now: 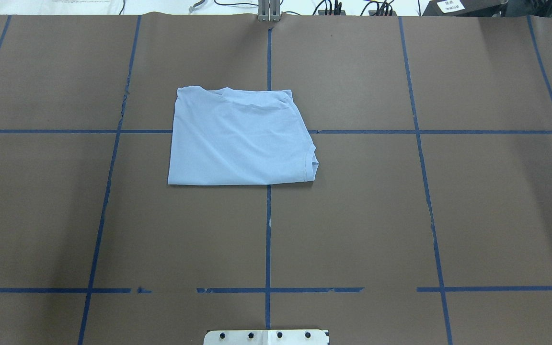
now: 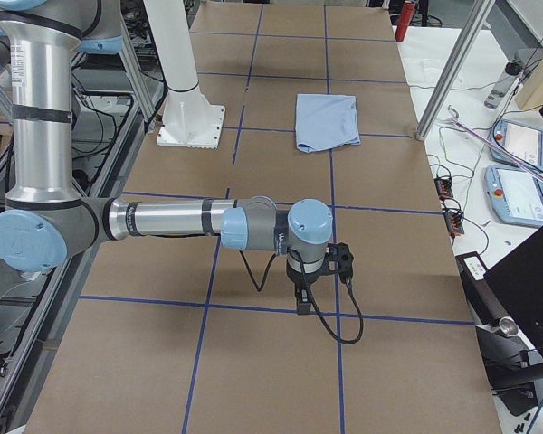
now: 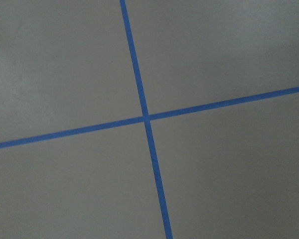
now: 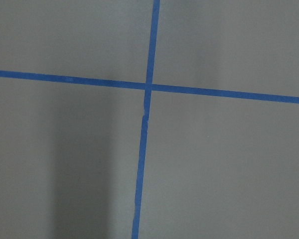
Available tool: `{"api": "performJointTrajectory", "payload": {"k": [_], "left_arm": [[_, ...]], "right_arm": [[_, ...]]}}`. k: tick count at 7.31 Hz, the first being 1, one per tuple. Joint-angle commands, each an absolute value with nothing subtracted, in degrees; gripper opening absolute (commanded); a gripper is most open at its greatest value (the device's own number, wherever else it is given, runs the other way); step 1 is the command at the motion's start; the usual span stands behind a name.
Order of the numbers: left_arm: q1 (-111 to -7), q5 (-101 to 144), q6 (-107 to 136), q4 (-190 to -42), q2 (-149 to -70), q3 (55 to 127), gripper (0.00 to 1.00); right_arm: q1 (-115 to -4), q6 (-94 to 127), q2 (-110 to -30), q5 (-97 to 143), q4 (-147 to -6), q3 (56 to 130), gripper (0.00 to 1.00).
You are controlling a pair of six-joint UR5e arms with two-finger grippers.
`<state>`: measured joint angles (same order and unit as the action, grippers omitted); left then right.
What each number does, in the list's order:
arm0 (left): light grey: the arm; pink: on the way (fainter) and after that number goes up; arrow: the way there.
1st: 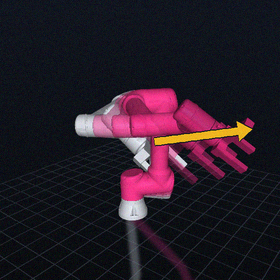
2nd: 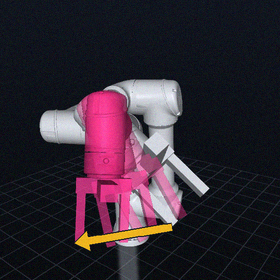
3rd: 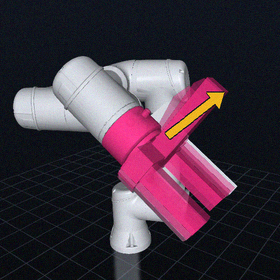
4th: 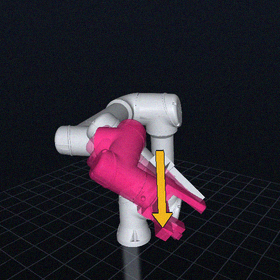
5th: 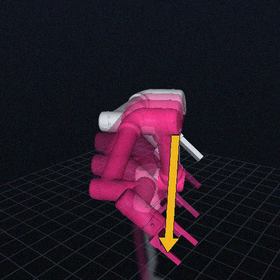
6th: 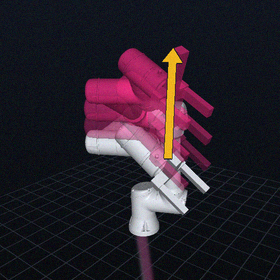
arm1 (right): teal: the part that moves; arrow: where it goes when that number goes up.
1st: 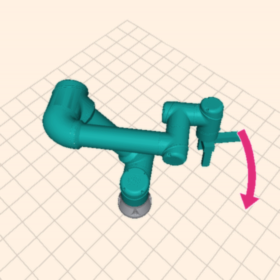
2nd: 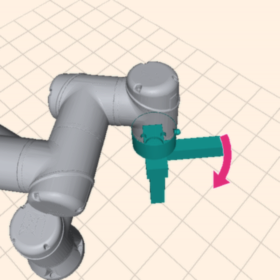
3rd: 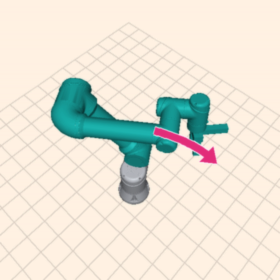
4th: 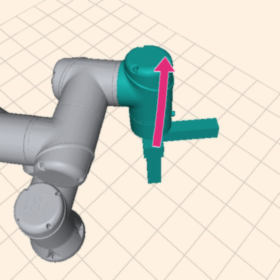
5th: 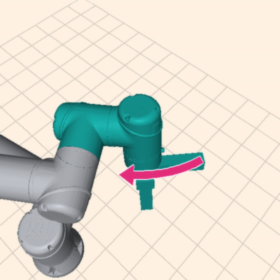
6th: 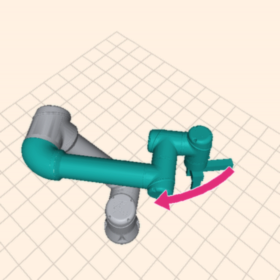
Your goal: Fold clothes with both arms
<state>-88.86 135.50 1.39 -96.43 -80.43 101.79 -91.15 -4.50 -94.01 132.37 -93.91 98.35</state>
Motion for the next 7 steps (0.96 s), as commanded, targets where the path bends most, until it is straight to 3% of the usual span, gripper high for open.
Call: {"api": "performJointTrajectory", "payload": {"k": [1, 7], "left_arm": [[-89.21, 135.70, -4.20, -82.13, -80.43, 105.72, 1.00], [-94.22, 135.70, -6.16, -81.91, -79.72, 105.12, 1.00]], "right_arm": [[-91.41, -4.04, -94.66, 132.45, -93.78, 98.70, 1.00], [-91.32, -3.87, -94.75, 132.28, -93.78, 98.53, 1.00]]}}
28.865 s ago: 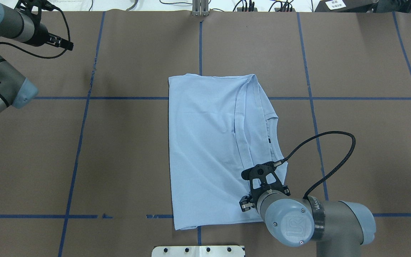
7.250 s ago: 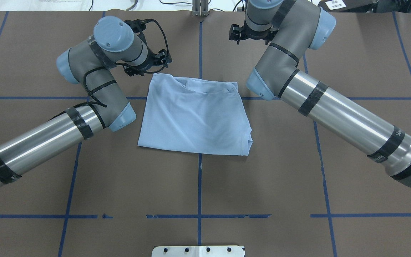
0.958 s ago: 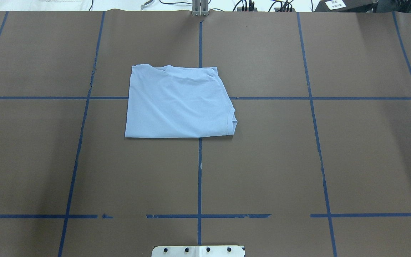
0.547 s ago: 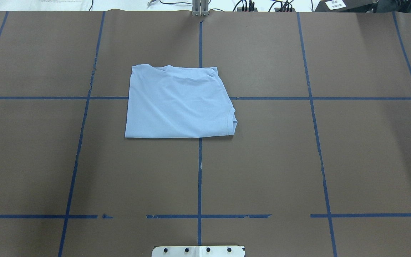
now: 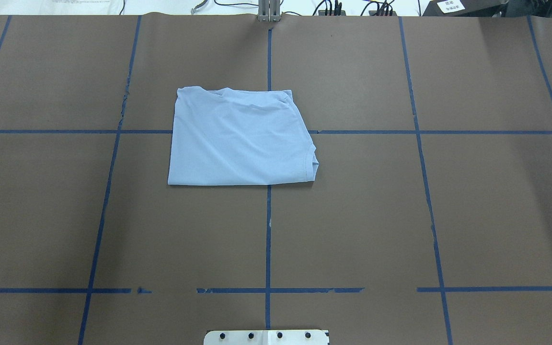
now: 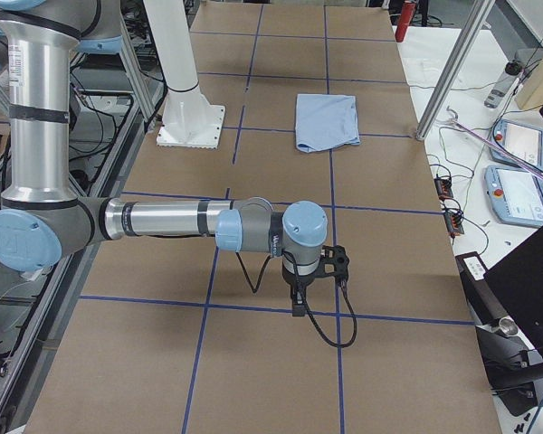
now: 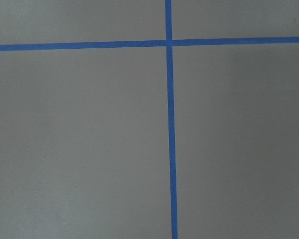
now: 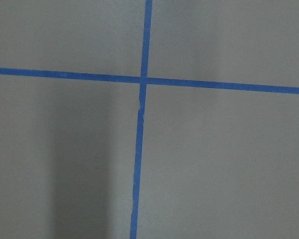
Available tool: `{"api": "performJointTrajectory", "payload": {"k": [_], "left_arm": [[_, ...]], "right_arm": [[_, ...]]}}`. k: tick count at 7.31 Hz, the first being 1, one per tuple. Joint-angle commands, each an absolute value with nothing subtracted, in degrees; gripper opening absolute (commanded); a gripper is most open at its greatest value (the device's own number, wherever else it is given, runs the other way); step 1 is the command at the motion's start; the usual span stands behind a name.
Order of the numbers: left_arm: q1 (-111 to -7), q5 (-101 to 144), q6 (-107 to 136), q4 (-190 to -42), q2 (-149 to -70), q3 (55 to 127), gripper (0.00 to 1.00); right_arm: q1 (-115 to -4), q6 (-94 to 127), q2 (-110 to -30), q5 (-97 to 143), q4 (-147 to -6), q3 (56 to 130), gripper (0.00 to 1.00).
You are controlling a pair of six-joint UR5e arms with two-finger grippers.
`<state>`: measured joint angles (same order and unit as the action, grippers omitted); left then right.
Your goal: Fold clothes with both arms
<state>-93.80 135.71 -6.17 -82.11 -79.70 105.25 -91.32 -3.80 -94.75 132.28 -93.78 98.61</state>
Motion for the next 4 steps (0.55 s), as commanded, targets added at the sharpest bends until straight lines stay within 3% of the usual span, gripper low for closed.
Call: {"api": "performJointTrajectory", "payload": {"k": [1, 4], "left_arm": [[-94.04, 135.01, -5.72, -82.00, -80.15, 105.03, 1.00], [-94.04, 135.26, -5.97, -82.53, -79.98, 104.85, 1.00]], "right_arm": [[-91.32, -3.87, -94.83, 132.28, -93.78, 98.61, 1.00], [-91.32, -3.95, -95.10, 132.28, -93.78, 98.70, 1.00]]}}
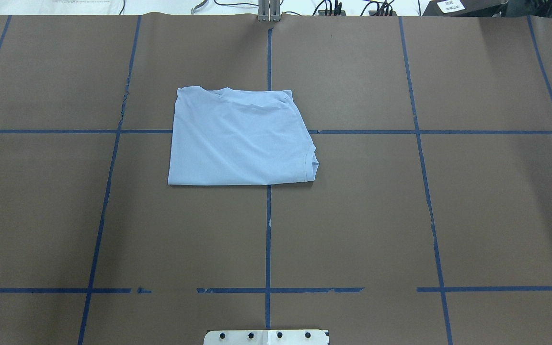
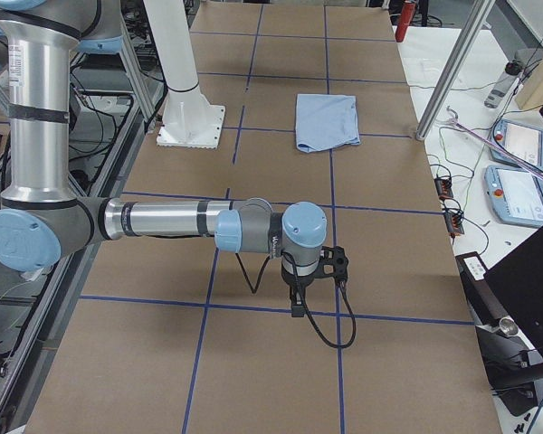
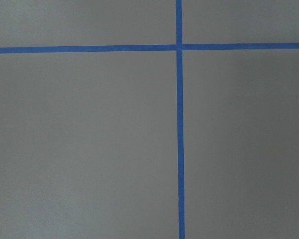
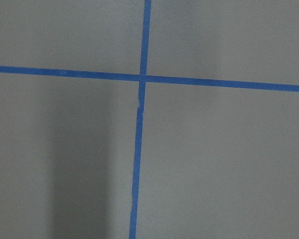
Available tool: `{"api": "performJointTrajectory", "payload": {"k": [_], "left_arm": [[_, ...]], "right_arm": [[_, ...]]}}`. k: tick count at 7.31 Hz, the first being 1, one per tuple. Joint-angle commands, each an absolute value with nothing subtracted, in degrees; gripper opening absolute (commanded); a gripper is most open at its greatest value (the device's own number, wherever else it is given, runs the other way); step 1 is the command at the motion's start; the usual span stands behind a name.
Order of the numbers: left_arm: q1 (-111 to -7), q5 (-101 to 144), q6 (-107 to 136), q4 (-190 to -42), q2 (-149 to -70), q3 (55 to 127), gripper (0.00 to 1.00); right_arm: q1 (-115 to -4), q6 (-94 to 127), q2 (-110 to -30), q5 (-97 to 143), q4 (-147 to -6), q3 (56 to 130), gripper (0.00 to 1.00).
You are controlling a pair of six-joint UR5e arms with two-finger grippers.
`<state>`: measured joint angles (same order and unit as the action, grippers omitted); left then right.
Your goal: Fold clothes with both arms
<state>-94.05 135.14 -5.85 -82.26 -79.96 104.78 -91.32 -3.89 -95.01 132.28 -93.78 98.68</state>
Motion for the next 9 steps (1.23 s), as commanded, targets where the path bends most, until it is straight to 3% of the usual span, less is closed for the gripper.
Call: {"api": "performJointTrajectory", "payload": {"k": [1, 9], "left_arm": [[-93.69, 134.92, -5.98, -82.44, -80.24, 104.59, 1.00], [-93.69, 135.00, -5.98, -82.44, -80.33, 105.03, 1.00]], "right_arm": [[-91.32, -3.96, -95.10, 132.28, -93.78, 98.79, 1.00], [-91.32, -3.87, -95.10, 132.36, -93.78, 98.79, 1.00]]}}
